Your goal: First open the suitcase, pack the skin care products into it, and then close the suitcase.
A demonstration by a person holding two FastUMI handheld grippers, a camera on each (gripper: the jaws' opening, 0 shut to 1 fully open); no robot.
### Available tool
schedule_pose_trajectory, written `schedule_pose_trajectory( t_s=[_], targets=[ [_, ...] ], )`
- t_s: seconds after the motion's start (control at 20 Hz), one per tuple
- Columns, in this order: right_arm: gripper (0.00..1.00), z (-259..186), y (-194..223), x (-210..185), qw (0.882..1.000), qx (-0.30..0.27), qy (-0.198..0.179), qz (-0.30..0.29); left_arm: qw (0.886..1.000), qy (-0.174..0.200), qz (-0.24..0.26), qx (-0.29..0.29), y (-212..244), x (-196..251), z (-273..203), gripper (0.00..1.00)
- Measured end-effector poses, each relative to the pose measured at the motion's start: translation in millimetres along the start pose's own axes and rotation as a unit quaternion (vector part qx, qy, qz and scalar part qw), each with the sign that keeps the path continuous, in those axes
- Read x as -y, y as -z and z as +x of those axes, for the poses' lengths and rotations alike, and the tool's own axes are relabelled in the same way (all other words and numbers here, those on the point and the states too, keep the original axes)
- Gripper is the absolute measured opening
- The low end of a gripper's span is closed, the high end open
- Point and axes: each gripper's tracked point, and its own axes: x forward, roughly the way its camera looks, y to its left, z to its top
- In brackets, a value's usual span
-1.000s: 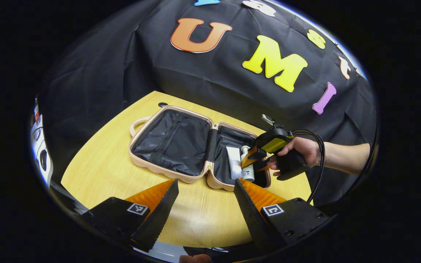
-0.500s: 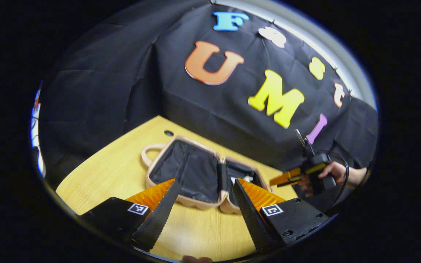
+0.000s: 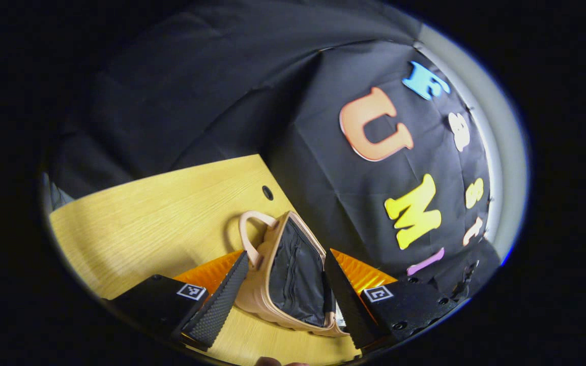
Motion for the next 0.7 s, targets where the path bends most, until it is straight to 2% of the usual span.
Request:
schedule_pose_trajectory(
  t_s=[0.1, 0.15, 0.2, 0.25, 0.3, 0.35, 0.4, 0.45, 0.5, 0.55, 0.6, 0.65, 0.7],
  targets=[
    [0.72, -13, -3, -8, 1.0, 0.011, -0.006, 0.009, 1.0, -0.003, -0.022, -0.009, -5, -18, 15, 0.95],
    [0.72, -19, 2, -10, 1.0, 0.014, -0.015, 0.014, 0.999, 0.003, -0.039, -0.018, -5, -22, 21, 0.83],
    [0.72, -23, 4, -16, 0.999, 0.017, -0.026, 0.015, 0.998, 0.006, -0.054, -0.024, -3, -24, 27, 0.93],
    [0.72, -25, 6, -18, 0.999, 0.021, -0.028, 0.01, 0.997, 0.009, -0.066, -0.028, -2, -27, 34, 0.91],
    [0.72, -27, 6, -18, 0.999, 0.023, -0.026, 0.002, 0.997, 0.006, -0.071, -0.033, 1, -32, 41, 0.87],
    [0.68, -28, 9, -20, 0.999, 0.025, -0.024, -0.008, 0.997, -0.001, -0.071, -0.042, 7, -36, 48, 0.72],
    [0.72, -29, 10, -20, 0.999, 0.025, -0.021, -0.017, 0.996, -0.009, -0.072, -0.052, 13, -41, 58, 0.81],
    [0.68, -30, 11, -20, 0.999, 0.028, -0.021, -0.022, 0.995, -0.016, -0.075, -0.057, 15, -44, 65, 0.81],
    [0.72, -31, 11, -21, 0.999, 0.028, -0.021, -0.023, 0.995, -0.024, -0.084, -0.057, 12, -47, 74, 0.79],
    [0.68, -31, 11, -21, 0.999, 0.028, -0.02, -0.022, 0.994, -0.028, -0.096, -0.049, 10, -46, 82, 0.66],
    [0.72, -32, 14, -17, 0.999, 0.025, -0.014, -0.02, 0.993, -0.032, -0.104, -0.045, 6, -46, 87, 0.75],
    [0.68, -32, 16, -14, 0.999, 0.024, -0.011, -0.018, 0.993, -0.03, -0.107, -0.048, 6, -45, 93, 0.86],
    [0.71, -32, 16, -11, 1.0, 0.025, -0.007, -0.014, 0.992, -0.037, -0.106, -0.054, 10, -45, 99, 0.7]
  ],
)
